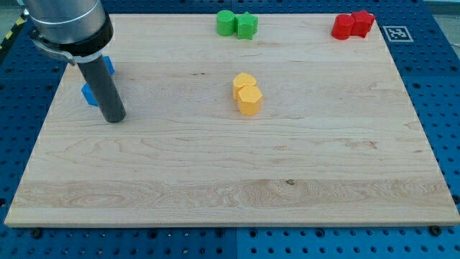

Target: Push the cube into the triangle

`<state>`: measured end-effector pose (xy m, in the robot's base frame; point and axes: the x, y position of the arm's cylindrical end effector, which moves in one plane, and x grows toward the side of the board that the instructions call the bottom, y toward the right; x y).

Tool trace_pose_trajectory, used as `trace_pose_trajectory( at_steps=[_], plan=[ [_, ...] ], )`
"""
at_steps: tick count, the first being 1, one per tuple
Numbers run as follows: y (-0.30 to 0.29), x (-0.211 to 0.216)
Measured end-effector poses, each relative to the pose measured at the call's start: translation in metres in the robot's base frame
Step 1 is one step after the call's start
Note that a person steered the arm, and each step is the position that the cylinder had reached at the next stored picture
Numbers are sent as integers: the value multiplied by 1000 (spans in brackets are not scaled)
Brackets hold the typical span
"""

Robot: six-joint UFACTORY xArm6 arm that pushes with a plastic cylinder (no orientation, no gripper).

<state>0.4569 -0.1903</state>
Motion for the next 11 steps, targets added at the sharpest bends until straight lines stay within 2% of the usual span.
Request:
trace_pose_trajectory(
  at_steps=[1, 3, 5, 8, 10, 11],
  plan=[
    [-30, -2],
    [-31, -6],
    [-31, -28],
    [-31, -28],
    [-33, -55],
    [-33, -55]
  ],
)
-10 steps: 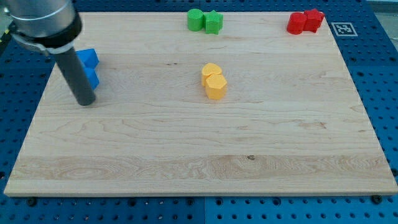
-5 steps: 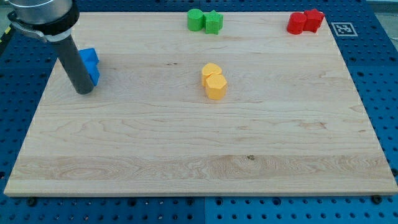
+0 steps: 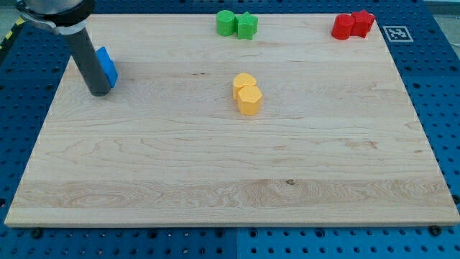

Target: Push the cube into the triangle

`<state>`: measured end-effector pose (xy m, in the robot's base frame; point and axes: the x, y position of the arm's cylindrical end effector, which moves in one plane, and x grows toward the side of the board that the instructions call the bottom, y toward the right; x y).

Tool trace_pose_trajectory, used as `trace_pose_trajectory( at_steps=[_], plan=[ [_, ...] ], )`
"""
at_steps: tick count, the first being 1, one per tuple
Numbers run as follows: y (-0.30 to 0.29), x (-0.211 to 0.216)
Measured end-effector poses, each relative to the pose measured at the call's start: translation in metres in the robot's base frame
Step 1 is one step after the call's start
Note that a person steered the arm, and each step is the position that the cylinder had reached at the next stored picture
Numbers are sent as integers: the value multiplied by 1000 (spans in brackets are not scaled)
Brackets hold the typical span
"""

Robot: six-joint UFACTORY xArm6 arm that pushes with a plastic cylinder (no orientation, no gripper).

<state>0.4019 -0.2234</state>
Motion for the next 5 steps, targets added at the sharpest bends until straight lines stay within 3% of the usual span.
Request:
trace_pose_trajectory(
  at_steps=[2, 5],
  plan=[
    [-50, 8],
    [-60, -39]
  ],
)
